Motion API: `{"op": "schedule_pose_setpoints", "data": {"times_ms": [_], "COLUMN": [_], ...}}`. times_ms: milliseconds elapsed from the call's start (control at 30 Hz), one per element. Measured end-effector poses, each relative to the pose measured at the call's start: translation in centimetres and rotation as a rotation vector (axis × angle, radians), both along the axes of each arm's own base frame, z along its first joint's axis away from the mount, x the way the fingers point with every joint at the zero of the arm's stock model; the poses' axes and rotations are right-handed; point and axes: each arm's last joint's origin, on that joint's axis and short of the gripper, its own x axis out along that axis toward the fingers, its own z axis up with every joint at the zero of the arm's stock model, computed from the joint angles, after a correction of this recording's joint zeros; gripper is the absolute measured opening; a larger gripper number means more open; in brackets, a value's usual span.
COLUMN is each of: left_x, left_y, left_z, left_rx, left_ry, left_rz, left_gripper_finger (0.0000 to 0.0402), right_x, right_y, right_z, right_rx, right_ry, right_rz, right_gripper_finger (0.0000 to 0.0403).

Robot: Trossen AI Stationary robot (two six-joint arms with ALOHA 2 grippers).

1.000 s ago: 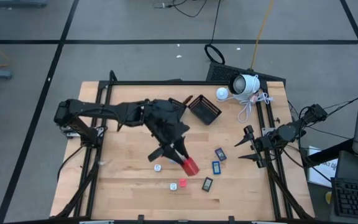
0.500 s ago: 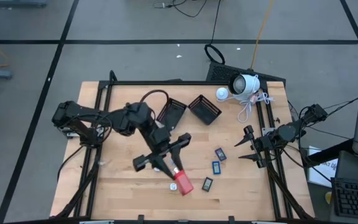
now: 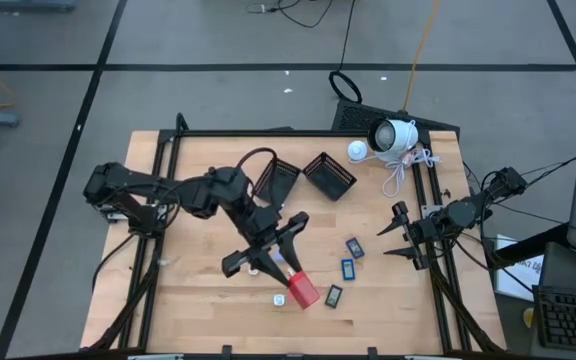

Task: Pick & Place Office items
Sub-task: Put the left red charger adapter into the left black bin

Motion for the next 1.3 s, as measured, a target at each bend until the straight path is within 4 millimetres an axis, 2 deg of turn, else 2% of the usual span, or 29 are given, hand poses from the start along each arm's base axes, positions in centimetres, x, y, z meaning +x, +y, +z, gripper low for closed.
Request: {"op": "schedule_pose_setpoints", "data": {"times_ms": [133,233,533,667,767,1000,1300], "left_x": [0.3,0.7,1.2,0.9,0.8,0.7,0.1], "left_y": [0.4,1.0,3.5,4.5,5.2,6.7,10.1], "left_z": [-0.6,-1.0,-3.0,-3.7,-4.1,-4.6,-5.9], "left_rx": [0.047,0.085,0.292,0.362,0.361,0.313,0.255], "left_ry": [0.011,0.034,0.194,0.265,0.316,0.389,0.572], "left_rz": [0.104,0.257,0.976,1.215,1.292,1.345,1.453], "left_gripper_finger": [0.0113,0.0113,0.0113,0.0113,0.0113,0.0113,0.0113], "right_x": [0.0,0.0,0.0,0.0,0.0,0.0,0.0], "right_y": [0.0,0.0,0.0,0.0,0.0,0.0,0.0], "right_z": [0.0,0.0,0.0,0.0,0.0,0.0,0.0], "right_rx": [0.000,0.000,0.000,0.000,0.000,0.000,0.000], "right_ry": [0.000,0.000,0.000,0.000,0.000,0.000,0.000], "right_rz": [0.000,0.000,0.000,0.000,0.000,0.000,0.000], "right_gripper_finger": [0.0224,0.0224,0.0224,0.0224,0.0224,0.0224,0.0224]}}
